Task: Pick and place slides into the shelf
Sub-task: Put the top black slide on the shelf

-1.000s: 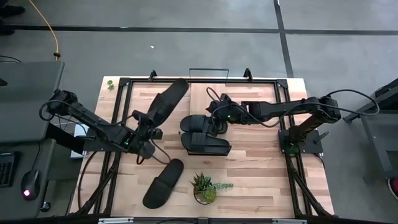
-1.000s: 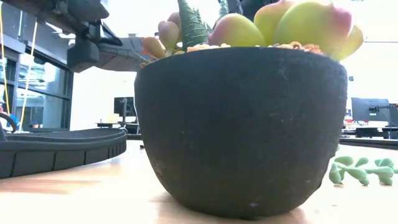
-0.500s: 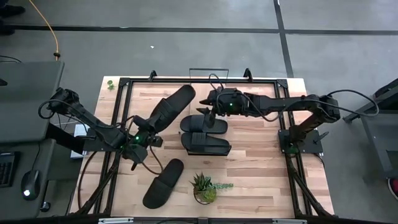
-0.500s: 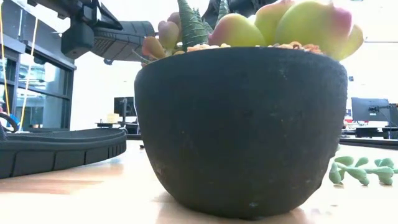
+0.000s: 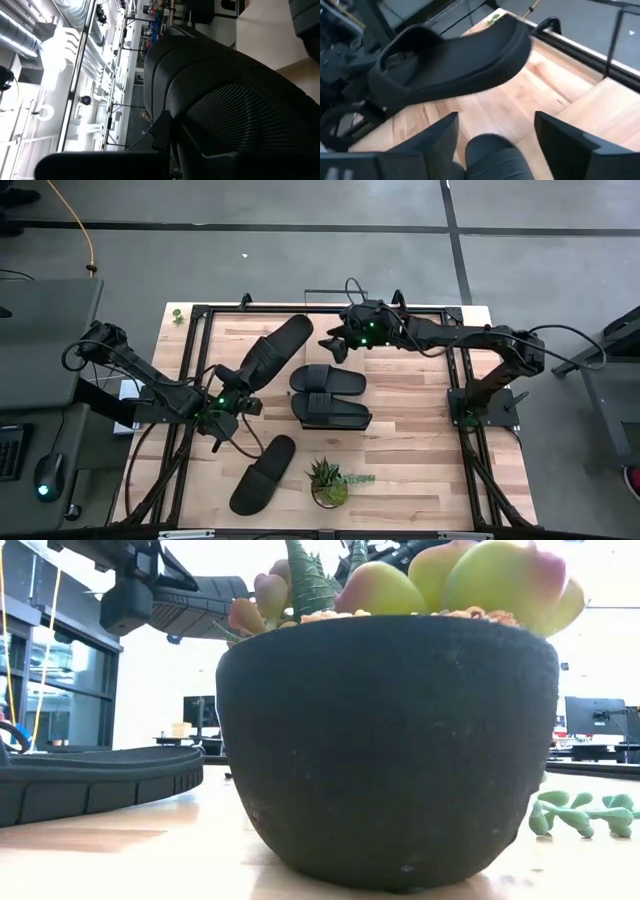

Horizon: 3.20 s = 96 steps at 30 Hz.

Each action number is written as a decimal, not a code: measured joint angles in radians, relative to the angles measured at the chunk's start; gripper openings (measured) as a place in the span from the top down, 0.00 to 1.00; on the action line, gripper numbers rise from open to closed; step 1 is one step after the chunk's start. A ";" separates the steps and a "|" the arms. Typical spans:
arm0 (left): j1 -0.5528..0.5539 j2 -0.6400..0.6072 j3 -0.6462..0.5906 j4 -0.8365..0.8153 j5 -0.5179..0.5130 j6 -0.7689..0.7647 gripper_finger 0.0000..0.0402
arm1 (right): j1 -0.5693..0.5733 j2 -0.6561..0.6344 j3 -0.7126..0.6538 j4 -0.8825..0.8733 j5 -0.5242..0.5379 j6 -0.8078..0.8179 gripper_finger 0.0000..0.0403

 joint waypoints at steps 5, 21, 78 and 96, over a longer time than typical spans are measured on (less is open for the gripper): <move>0.000 0.000 0.000 0.033 0.003 0.009 0.99 | -0.008 0.000 0.000 0.066 0.060 0.022 0.29; 0.000 0.001 0.000 0.133 0.018 0.037 0.99 | -0.060 0.125 0.000 0.304 -0.078 0.208 0.28; 0.000 -0.216 0.000 -0.296 0.000 -0.476 0.45 | -0.119 0.085 0.005 0.390 0.076 0.079 0.89; 0.000 -0.293 -0.001 -0.538 0.043 -0.729 0.46 | -0.232 -0.177 -0.687 1.008 0.207 0.392 0.89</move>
